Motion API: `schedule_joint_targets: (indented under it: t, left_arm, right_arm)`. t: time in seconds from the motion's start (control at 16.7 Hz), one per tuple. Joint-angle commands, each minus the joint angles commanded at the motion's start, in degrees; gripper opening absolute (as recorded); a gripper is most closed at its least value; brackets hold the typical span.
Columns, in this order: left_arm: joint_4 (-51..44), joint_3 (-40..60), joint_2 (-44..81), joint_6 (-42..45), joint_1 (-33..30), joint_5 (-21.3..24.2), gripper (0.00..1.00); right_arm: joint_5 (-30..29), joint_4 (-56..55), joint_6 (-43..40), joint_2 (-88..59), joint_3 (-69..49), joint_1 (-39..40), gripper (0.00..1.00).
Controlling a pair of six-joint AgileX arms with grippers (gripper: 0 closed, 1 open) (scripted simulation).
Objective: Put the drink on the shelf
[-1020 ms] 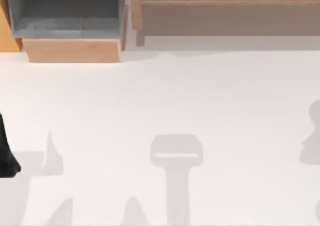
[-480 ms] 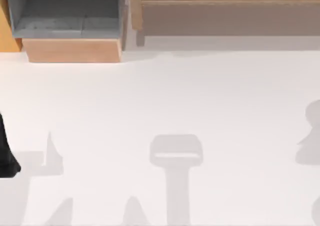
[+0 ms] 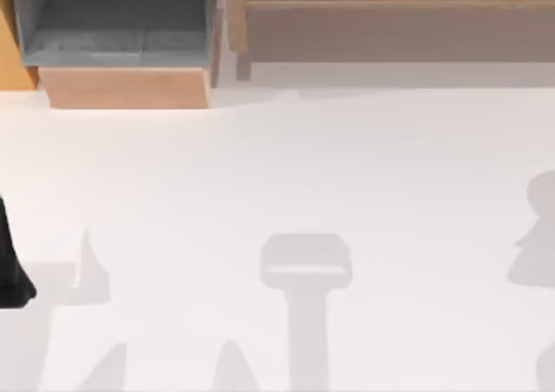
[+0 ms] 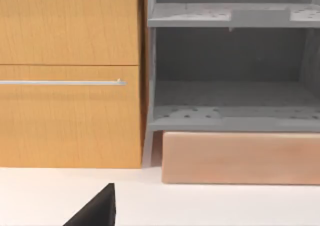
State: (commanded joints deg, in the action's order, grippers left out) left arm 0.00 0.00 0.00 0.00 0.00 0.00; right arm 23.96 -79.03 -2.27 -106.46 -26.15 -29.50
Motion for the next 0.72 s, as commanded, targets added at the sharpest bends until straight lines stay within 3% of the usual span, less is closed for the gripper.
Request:
schedule_joint_targets:
  t: [0.42, 0.72]
  left_arm:
    - [0.0, 0.0, 0.0, 0.0, 0.0, 0.0, 1.0]
    - [0.0, 0.0, 0.0, 0.0, 0.0, 0.0, 1.0]
  right_arm:
    - [-10.46, 14.84, 1.06, 5.32, -11.89, -4.01, 0.0]
    - [-21.13, 32.43, 2.43, 7.67, -25.15, 2.07, 0.0]
